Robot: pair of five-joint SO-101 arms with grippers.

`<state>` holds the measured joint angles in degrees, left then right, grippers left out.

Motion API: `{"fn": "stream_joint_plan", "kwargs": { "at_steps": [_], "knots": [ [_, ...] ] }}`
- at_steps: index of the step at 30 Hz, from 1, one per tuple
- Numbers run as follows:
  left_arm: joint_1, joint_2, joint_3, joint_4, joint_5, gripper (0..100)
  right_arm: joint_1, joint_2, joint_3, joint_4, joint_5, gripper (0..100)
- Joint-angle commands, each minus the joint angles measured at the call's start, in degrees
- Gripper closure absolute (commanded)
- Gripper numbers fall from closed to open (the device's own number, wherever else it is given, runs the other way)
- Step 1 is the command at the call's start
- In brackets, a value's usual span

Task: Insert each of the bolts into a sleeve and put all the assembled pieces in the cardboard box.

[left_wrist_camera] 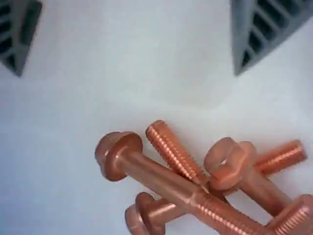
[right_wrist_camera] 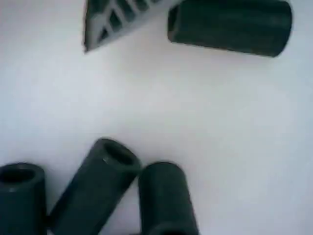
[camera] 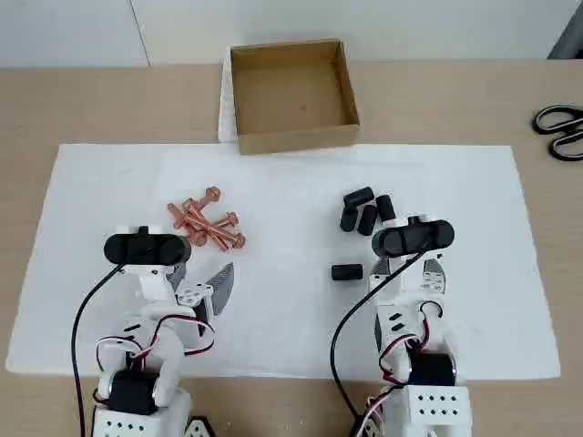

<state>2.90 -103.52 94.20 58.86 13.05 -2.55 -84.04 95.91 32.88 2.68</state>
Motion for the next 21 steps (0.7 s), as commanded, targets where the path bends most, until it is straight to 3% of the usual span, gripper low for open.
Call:
{"fn": "stream_joint_plan", "kwargs": {
  "at_steps": [1,21],
  "knots": [
    [0.0,-0.7,-0.2,-0.3,0.1,74,0.2,-0.7,-0.4,-1.0,0.4,75.6],
    [1.9,-0.7,0.1,-2.2,0.1,74,0.0,-0.7,-1.4,-1.1,0.6,75.6]
  ]
}}
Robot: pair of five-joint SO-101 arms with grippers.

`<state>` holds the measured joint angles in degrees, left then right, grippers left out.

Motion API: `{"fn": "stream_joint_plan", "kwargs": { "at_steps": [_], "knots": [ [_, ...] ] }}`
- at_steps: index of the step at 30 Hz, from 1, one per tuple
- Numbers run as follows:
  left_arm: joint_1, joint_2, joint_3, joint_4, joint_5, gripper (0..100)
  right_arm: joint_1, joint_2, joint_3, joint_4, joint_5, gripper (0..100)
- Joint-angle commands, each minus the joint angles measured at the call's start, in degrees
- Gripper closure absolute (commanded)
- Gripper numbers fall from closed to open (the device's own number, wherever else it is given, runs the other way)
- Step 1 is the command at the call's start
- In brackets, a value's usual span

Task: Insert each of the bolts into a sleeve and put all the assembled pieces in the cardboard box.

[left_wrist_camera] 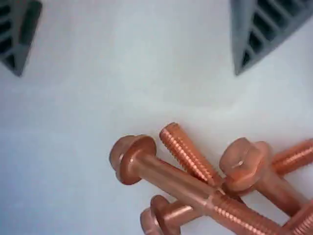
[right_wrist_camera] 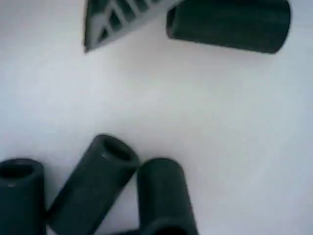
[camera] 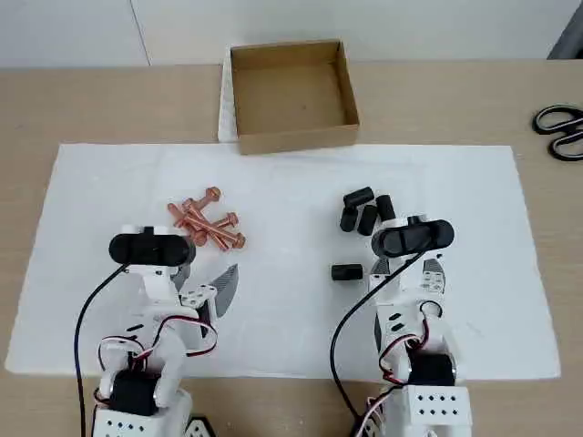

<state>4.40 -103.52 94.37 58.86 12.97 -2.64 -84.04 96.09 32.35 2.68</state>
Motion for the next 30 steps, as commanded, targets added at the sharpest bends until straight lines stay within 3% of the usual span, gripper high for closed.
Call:
{"fn": "stream_joint_plan", "kwargs": {
  "at_steps": [1,7,12,19,25,30],
  "knots": [
    [0.0,-0.7,0.5,-2.7,0.1,74,0.8,-0.7,-2.5,0.7,0.6,75.6],
    [-0.9,-0.6,-1.5,-2.7,-0.2,74,6.5,-0.7,-17.1,18.7,4.7,75.6],
    [-10.5,-0.5,-9.8,0.9,-2.5,74,11.7,-0.7,-31.7,29.4,12.9,75.6],
    [-18.9,1.4,-21.1,3.7,-10.4,74,16.0,0.7,-49.5,38.6,16.4,75.6],
    [-19.3,23.0,-35.1,4.0,-10.3,74,15.9,17.5,-63.8,47.9,16.2,75.6],
    [-19.0,47.3,-52.7,11.4,-10.3,74,13.5,43.1,-80.8,64.2,16.1,75.6]
  ]
}}
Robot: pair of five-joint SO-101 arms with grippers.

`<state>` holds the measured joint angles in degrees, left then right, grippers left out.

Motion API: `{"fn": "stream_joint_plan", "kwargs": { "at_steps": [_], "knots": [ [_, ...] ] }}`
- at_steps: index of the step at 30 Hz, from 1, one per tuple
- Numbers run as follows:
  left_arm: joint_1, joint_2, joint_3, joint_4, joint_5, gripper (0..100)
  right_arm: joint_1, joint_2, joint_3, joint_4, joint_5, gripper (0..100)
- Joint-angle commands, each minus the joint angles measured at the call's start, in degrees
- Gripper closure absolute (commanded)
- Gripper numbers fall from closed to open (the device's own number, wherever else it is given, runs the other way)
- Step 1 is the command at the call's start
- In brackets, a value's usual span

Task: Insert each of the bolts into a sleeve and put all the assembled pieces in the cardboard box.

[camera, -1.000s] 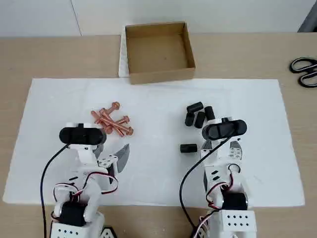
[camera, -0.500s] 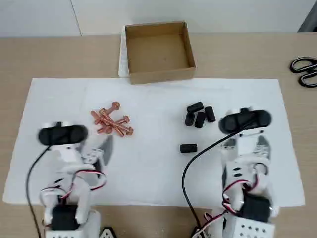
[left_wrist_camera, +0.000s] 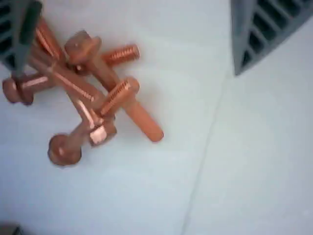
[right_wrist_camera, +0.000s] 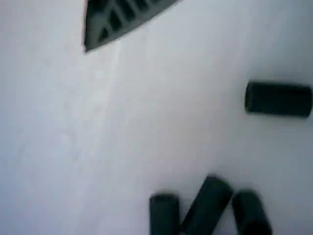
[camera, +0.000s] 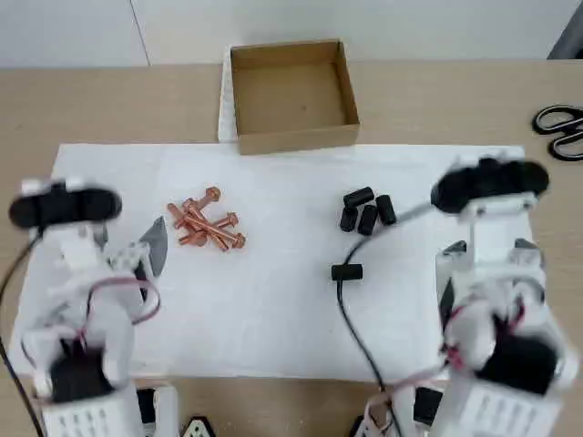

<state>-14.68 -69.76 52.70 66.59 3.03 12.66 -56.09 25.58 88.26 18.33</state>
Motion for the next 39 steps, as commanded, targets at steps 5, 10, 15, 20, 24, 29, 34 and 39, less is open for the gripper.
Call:
{"fn": "stream_joint_plan", "kwargs": {
  "at_steps": [5,10,15,20,24,29,34,39],
  "knots": [
    [0.0,30.3,-24.2,11.2,-0.4,74,-8.3,27.8,-17.1,8.7,0.6,75.6],
    [-0.2,35.9,-26.0,11.4,-0.4,74,-20.5,28.4,-17.2,8.4,0.7,75.6],
    [-0.3,35.8,-26.0,11.7,-0.4,74,-24.1,30.8,-18.8,2.8,0.7,75.6],
    [-0.1,35.6,-26.0,11.4,-0.4,74,-15.8,31.0,-19.2,-1.9,0.6,75.6],
    [-0.1,35.6,-26.0,11.4,-0.4,74,-14.7,28.4,-20.7,-1.5,0.0,75.7],
    [-0.1,35.7,-26.0,11.4,-0.4,74,-11.7,32.7,-31.2,3.9,-3.3,75.7],
    [-0.1,35.7,-26.0,11.5,-0.4,74,-7.7,43.6,-44.7,8.6,-3.3,75.7],
    [-0.1,35.7,-26.0,11.7,-0.4,74,-8.5,49.0,-45.0,8.9,-3.4,75.7]
  ]
}}
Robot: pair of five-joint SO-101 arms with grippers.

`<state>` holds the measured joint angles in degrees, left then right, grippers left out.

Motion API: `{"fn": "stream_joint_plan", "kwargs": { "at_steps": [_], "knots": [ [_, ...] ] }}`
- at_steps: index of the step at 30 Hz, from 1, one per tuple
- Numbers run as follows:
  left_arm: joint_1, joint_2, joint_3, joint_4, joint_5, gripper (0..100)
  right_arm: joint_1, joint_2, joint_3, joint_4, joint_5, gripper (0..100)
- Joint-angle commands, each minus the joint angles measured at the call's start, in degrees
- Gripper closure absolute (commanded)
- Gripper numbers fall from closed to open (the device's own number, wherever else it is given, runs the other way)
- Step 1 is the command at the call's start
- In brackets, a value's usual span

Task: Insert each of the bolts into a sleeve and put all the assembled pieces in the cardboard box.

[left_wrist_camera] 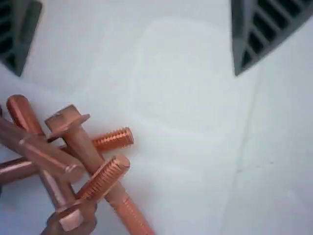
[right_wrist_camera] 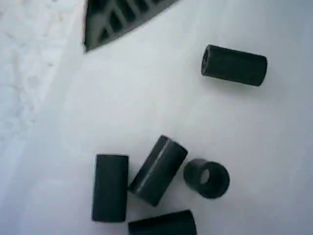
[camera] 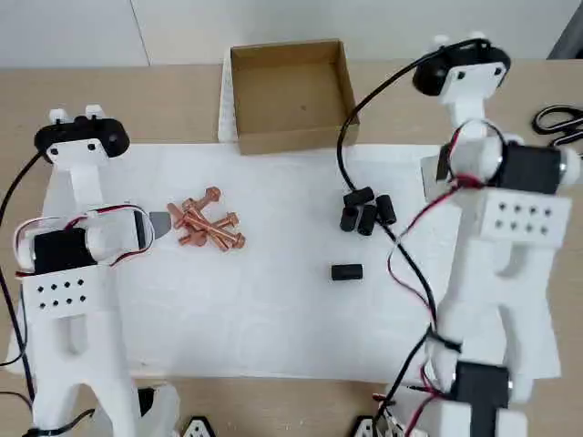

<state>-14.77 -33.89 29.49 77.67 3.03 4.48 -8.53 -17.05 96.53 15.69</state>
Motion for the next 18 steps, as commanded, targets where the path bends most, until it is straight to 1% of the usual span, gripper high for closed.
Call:
{"fn": "stream_joint_plan", "kwargs": {
  "at_steps": [1,5,10,13,18],
  "knots": [
    [0.0,-0.1,-2.8,0.6,-0.4,74,-0.4,2.0,-1.9,0.6,-0.8,75.7],
    [-0.1,-0.1,-2.7,0.7,-0.4,74,-1.9,4.4,-0.2,0.0,-0.7,75.7],
    [0.0,0.0,-2.7,0.7,-0.4,74,-1.4,9.4,0.5,-1.0,-0.6,75.7],
    [0.0,0.0,-2.7,0.7,-0.4,74,0.5,13.8,0.4,-2.9,-0.6,75.7],
    [0.1,0.0,-2.2,0.4,-0.4,74,5.8,23.6,-1.3,-8.8,-0.6,75.7]
  ]
}}
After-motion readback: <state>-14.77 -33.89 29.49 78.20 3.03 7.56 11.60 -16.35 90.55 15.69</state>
